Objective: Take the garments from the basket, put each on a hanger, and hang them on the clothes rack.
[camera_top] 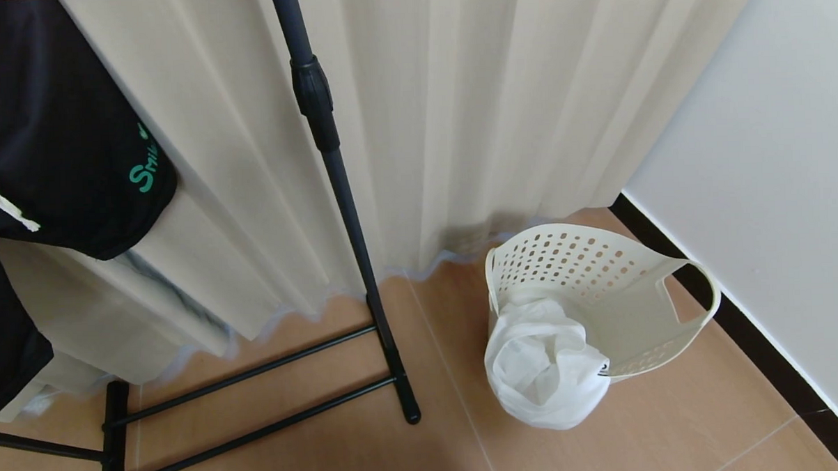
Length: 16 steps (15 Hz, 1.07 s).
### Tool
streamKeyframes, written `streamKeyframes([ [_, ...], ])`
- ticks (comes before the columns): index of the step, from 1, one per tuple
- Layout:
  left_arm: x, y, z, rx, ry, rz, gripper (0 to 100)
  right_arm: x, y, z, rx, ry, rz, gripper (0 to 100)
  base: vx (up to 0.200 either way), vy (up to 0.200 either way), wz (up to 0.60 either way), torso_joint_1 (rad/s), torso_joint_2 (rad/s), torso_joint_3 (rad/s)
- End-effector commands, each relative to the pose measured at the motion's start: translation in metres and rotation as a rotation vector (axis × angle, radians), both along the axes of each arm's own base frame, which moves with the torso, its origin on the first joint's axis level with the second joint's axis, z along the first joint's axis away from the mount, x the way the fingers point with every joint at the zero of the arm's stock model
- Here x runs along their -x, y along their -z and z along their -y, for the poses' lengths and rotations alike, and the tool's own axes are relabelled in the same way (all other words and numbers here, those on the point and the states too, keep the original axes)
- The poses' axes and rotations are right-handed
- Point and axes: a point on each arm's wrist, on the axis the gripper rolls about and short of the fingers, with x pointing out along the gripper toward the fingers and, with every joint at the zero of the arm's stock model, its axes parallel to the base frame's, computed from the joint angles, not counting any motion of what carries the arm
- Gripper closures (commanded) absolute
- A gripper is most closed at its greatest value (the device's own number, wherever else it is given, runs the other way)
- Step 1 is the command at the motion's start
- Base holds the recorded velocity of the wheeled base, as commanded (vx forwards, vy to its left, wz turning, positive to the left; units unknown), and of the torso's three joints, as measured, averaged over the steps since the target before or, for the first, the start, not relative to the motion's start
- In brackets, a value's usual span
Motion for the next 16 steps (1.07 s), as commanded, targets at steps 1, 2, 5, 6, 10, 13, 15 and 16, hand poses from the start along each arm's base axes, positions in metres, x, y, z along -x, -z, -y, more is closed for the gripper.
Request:
streamKeyframes([
  [1, 0.0, 0.0, 0.0, 0.002, -0.006, -0.001, 0, 0.0, 0.0, 0.0, 0.003, -0.022, -0.006, 0, 0.0, 0.0, 0.0, 0.002, 0.01, -0.105],
  [2, 0.0, 0.0, 0.0, 0.003, -0.022, 0.0, 0, -0.005, -0.001, -0.001, 0.01, -0.058, -0.086, 0, 0.0, 0.0, 0.0, -0.002, 0.0, -0.056],
  [5, 0.0, 0.0, -0.002, 0.008, -0.083, 0.001, 0, -0.036, -0.017, -0.004, -0.028, -0.194, -0.337, 0, 0.0, 0.0, 0.0, 0.0, 0.0, 0.0],
  [6, 0.0, 0.0, -0.002, 0.016, -0.086, 0.0, 0, -0.045, -0.02, -0.005, -0.033, -0.201, -0.371, 0, 0.0, 0.0, 0.0, 0.0, 0.0, 0.0],
  [10, 0.0, -0.001, -0.002, 0.019, -0.078, 0.001, 0, -0.101, -0.041, -0.013, 0.068, -0.301, -0.514, 0, 0.0, 0.0, 0.0, 0.0, 0.0, 0.0],
  [13, 0.0, -0.001, -0.002, 0.019, -0.078, 0.001, 0, -0.151, -0.056, -0.031, 0.249, -0.399, -0.588, 0, 0.0, 0.0, 0.0, 0.0, 0.0, 0.0],
  [15, 0.0, -0.001, -0.002, 0.019, -0.078, 0.001, 0, -0.175, -0.057, -0.044, 0.362, -0.41, -0.621, 0, 0.0, 0.0, 0.0, 0.0, 0.0, 0.0],
  [16, 0.0, -0.001, -0.002, 0.019, -0.078, 0.001, 0, -0.197, -0.06, -0.061, 0.421, -0.409, -0.636, 0, 0.0, 0.0, 0.0, 0.0, 0.0, 0.0],
])
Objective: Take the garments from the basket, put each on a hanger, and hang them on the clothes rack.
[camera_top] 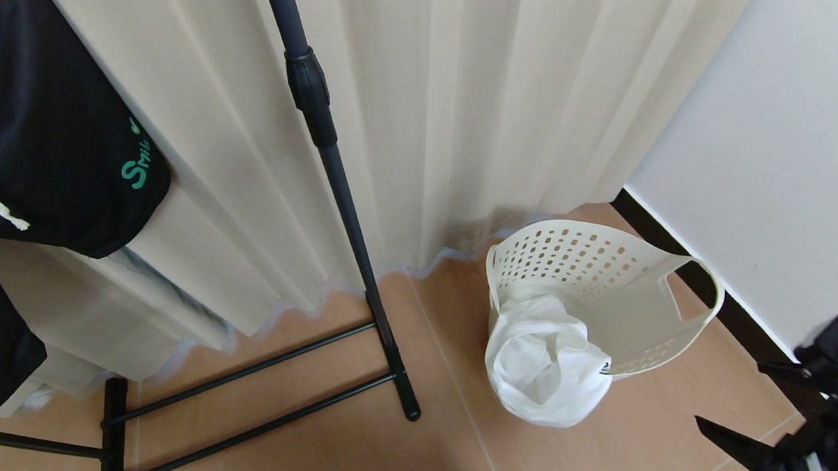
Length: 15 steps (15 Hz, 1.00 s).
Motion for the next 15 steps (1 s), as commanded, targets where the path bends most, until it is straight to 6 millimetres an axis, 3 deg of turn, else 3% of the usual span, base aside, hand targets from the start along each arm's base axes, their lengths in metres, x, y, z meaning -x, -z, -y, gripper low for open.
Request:
streamKeyframes([
  [1, 0.0, 0.0, 0.0, 0.0, 0.0, -0.001, 0, -0.061, 0.003, -0.039, 0.133, -0.079, -0.077, 0, 0.0, 0.0, 0.0, 0.0, 0.0, 0.0],
  [3, 0.0, 0.0, 0.0, 0.001, 0.0, -0.001, 0, -0.09, 0.003, -0.06, 0.218, -0.078, -0.067, 0, 0.0, 0.0, 0.0, 0.0, 0.0, 0.0],
  [6, 0.0, 0.0, 0.0, 0.004, 0.0, 0.0, 0, -0.119, 0.019, -0.081, 0.361, -0.146, -0.096, 0, 0.0, 0.0, 0.0, 0.0, 0.0, 0.0],
  [13, 0.0, 0.0, 0.0, 0.004, 0.0, 0.0, 0, -0.164, 0.041, -0.098, 0.66, -0.223, -0.092, 0, 0.0, 0.0, 0.0, 0.0, 0.0, 0.0],
  [15, 0.0, 0.0, 0.0, 0.006, 0.0, 0.0, 0, -0.186, 0.066, -0.108, 0.728, -0.191, -0.058, 0, 0.0, 0.0, 0.0, 0.0, 0.0, 0.0],
])
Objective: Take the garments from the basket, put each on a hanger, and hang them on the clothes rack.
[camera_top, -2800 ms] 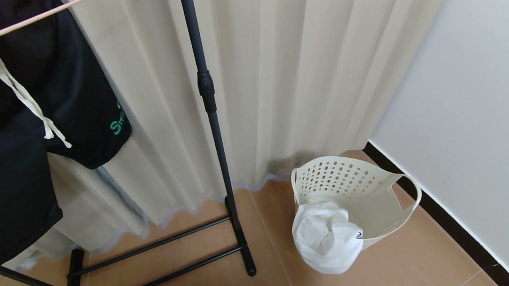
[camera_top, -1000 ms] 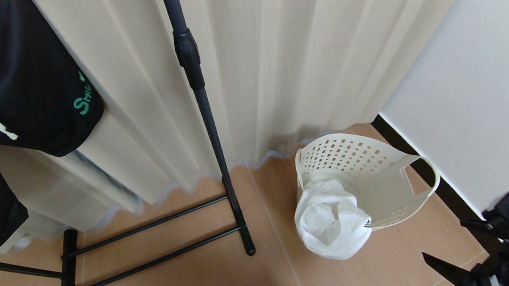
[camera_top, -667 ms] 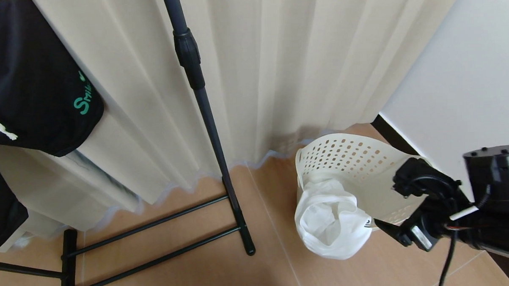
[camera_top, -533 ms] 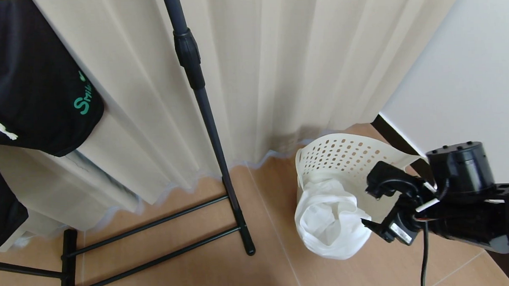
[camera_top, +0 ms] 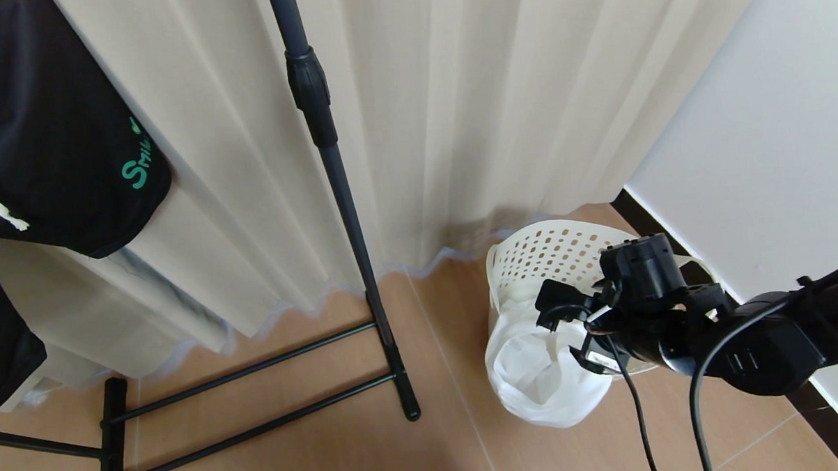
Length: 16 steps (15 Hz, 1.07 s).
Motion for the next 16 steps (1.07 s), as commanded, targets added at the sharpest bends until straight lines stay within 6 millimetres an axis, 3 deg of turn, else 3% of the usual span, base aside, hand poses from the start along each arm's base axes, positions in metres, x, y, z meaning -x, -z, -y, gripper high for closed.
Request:
streamKeyframes([
  [1, 0.0, 0.0, 0.0, 0.002, 0.0, -0.001, 0, -0.02, 0.04, -0.01, 0.071, 0.001, -0.017, 0, 0.0, 0.0, 0.0, 0.0, 0.0, 0.0],
  [9, 0.0, 0.0, 0.0, 0.002, 0.0, -0.001, 0, -0.048, 0.104, -0.019, 0.122, 0.086, 0.087, 0, 0.0, 0.0, 0.0, 0.0, 0.0, 0.0],
  [16, 0.0, 0.0, 0.0, 0.002, 0.0, -0.001, 0, -0.079, 0.112, -0.023, 0.155, 0.147, 0.2, 0, 0.0, 0.0, 0.0, 0.0, 0.0, 0.0],
])
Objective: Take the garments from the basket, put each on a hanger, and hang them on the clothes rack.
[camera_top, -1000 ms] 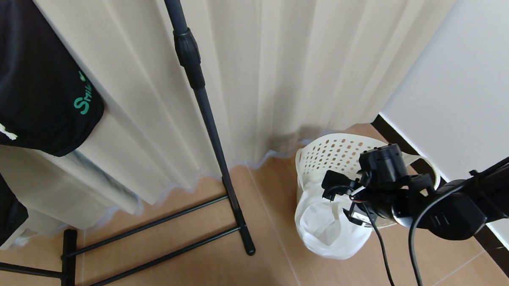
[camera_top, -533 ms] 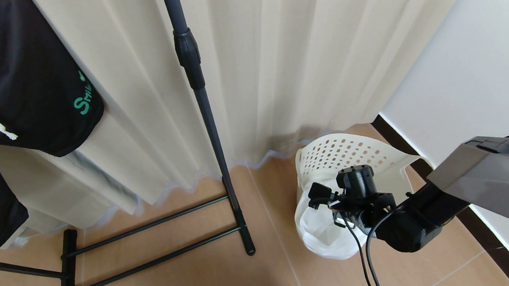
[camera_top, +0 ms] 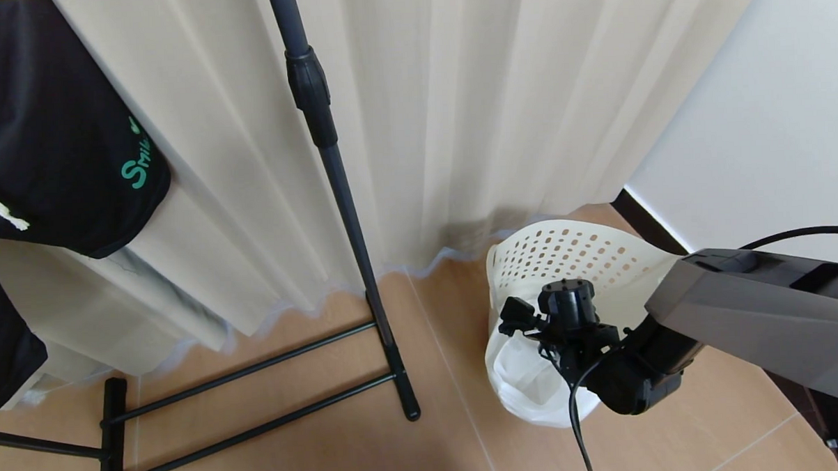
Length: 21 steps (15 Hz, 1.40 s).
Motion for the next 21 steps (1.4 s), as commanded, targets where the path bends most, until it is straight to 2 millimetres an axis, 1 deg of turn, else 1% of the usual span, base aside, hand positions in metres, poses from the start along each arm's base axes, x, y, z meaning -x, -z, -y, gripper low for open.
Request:
streamKeyframes([
  [1, 0.0, 0.0, 0.0, 0.001, 0.0, -0.001, 0, -0.006, 0.006, -0.001, -0.002, 0.006, 0.002, 0, 0.0, 0.0, 0.0, 0.0, 0.0, 0.0],
  [5, 0.0, 0.0, 0.0, 0.001, 0.0, -0.001, 0, -0.016, 0.001, -0.005, -0.022, 0.006, 0.039, 0, 0.0, 0.0, 0.0, 0.0, 0.0, 0.0],
  [6, 0.0, 0.0, 0.0, 0.001, 0.0, -0.001, 0, -0.015, 0.002, -0.005, -0.021, 0.006, 0.037, 100, 0.0, 0.0, 0.0, 0.0, 0.0, 0.0],
  [7, 0.0, 0.0, 0.0, -0.001, 0.0, -0.001, 0, -0.018, 0.002, -0.006, -0.03, 0.007, 0.051, 100, 0.0, 0.0, 0.0, 0.0, 0.0, 0.0],
  [9, 0.0, 0.0, 0.0, 0.001, 0.0, -0.001, 0, -0.016, 0.002, -0.005, -0.035, 0.007, 0.062, 100, 0.0, 0.0, 0.0, 0.0, 0.0, 0.0],
  [11, 0.0, 0.0, 0.0, 0.001, -0.002, -0.001, 0, -0.004, 0.002, -0.001, -0.05, 0.017, 0.047, 100, 0.0, 0.0, 0.0, 0.0, 0.0, 0.0],
  [13, 0.0, 0.0, 0.0, 0.001, -0.002, -0.001, 0, 0.008, -0.009, 0.002, -0.114, 0.038, 0.068, 100, 0.0, 0.0, 0.0, 0.0, 0.0, 0.0],
  [14, 0.0, 0.0, 0.0, 0.001, -0.002, -0.001, 0, 0.023, -0.025, 0.006, -0.149, 0.045, 0.08, 100, 0.0, 0.0, 0.0, 0.0, 0.0, 0.0],
  [15, 0.0, 0.0, 0.0, -0.001, -0.002, -0.001, 0, 0.037, -0.036, 0.008, -0.186, 0.049, 0.09, 100, 0.0, 0.0, 0.0, 0.0, 0.0, 0.0],
  [16, 0.0, 0.0, 0.0, -0.001, -0.002, -0.001, 0, 0.052, -0.049, 0.007, -0.241, 0.047, 0.109, 100, 0.0, 0.0, 0.0, 0.0, 0.0, 0.0],
  [17, 0.0, 0.0, 0.0, -0.003, 0.0, -0.001, 0, 0.063, -0.058, 0.007, -0.28, 0.046, 0.126, 100, 0.0, 0.0, 0.0, 0.0, 0.0, 0.0],
  [20, 0.0, 0.0, 0.0, -0.004, 0.0, -0.001, 0, 0.125, -0.103, 0.001, -0.471, -0.018, 0.201, 100, 0.0, 0.0, 0.0, 0.0, 0.0, 0.0],
  [21, 0.0, 0.0, 0.0, -0.004, 0.0, -0.001, 0, 0.137, -0.114, 0.0, -0.506, -0.042, 0.22, 100, 0.0, 0.0, 0.0, 0.0, 0.0, 0.0],
])
